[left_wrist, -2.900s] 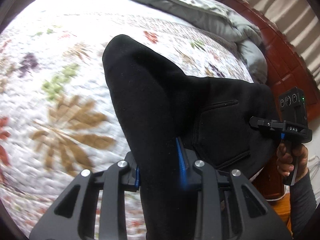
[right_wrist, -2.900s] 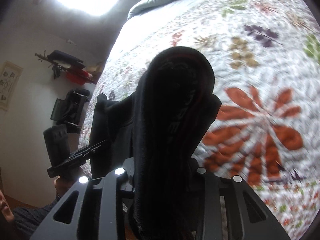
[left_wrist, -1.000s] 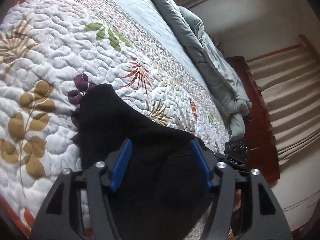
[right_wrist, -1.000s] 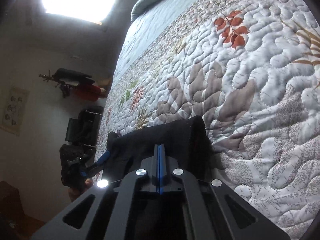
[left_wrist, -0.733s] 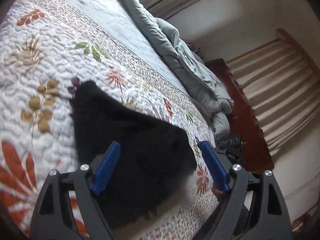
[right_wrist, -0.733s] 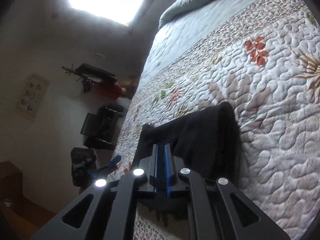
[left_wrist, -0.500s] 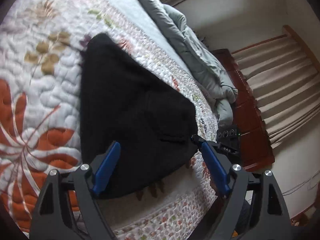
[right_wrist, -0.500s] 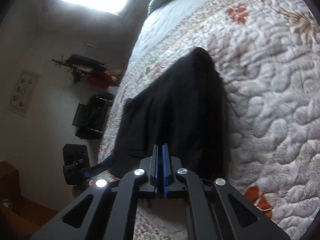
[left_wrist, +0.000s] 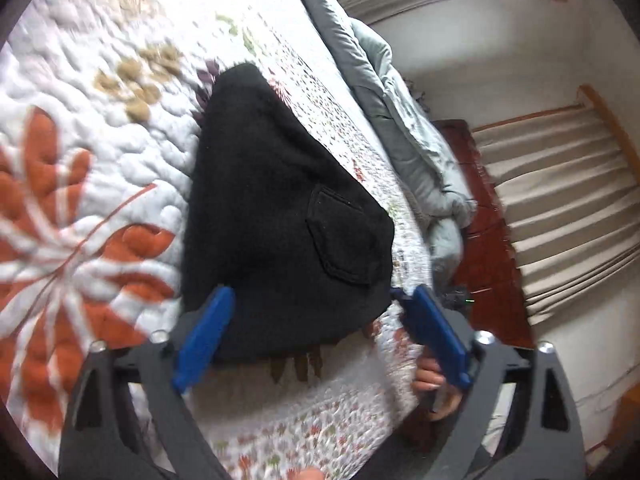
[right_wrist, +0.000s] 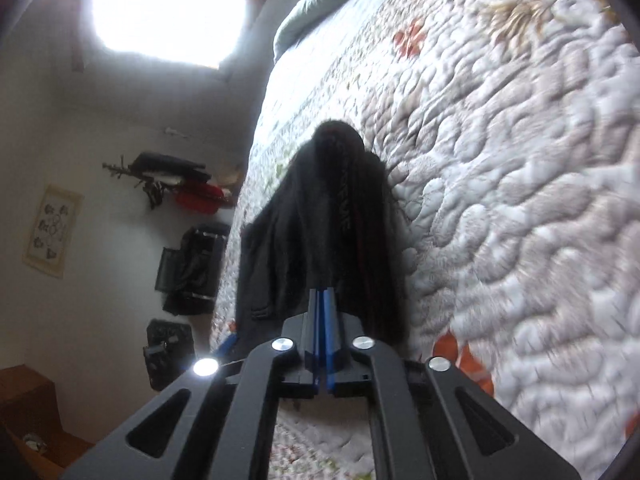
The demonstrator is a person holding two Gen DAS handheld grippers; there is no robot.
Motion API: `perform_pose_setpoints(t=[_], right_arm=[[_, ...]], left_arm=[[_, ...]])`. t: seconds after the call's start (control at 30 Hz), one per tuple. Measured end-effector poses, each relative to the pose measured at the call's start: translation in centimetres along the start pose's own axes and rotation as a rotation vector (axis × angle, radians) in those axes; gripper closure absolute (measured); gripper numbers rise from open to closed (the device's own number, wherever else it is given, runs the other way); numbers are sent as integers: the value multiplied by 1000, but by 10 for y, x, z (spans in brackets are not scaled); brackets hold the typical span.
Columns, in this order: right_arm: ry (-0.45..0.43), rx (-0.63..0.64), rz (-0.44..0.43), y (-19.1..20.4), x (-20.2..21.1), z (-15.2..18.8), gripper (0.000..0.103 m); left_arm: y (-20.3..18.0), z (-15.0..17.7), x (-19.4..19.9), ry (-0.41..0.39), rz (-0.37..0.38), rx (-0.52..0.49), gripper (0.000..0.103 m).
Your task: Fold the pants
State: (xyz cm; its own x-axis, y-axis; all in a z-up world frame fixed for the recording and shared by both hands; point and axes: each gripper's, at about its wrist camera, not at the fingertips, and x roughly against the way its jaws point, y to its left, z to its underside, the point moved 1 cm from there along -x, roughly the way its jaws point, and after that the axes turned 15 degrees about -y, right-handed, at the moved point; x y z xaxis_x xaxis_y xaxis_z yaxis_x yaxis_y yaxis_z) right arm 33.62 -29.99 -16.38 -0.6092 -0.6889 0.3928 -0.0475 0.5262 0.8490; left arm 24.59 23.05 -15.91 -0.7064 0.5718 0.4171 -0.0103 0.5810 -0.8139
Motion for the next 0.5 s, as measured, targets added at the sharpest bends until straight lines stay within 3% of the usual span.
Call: perform_pose_setpoints(t=[0.1,0.17,0.33,0.5], right_arm=[[-66,75,43,33,42,15,66],[-119,110,80,51,68,29,44],[-251,164,162,91,136,75,21],[-323,263,224,124,187,124,15]], left_arm=[[-29,13,34,-50,-40,-94,4],[-46,24,59,-89,-66,-145,3],[-78,58,118,-166,-144,-217,3],[-117,100,179,-274,-324,-411,3]])
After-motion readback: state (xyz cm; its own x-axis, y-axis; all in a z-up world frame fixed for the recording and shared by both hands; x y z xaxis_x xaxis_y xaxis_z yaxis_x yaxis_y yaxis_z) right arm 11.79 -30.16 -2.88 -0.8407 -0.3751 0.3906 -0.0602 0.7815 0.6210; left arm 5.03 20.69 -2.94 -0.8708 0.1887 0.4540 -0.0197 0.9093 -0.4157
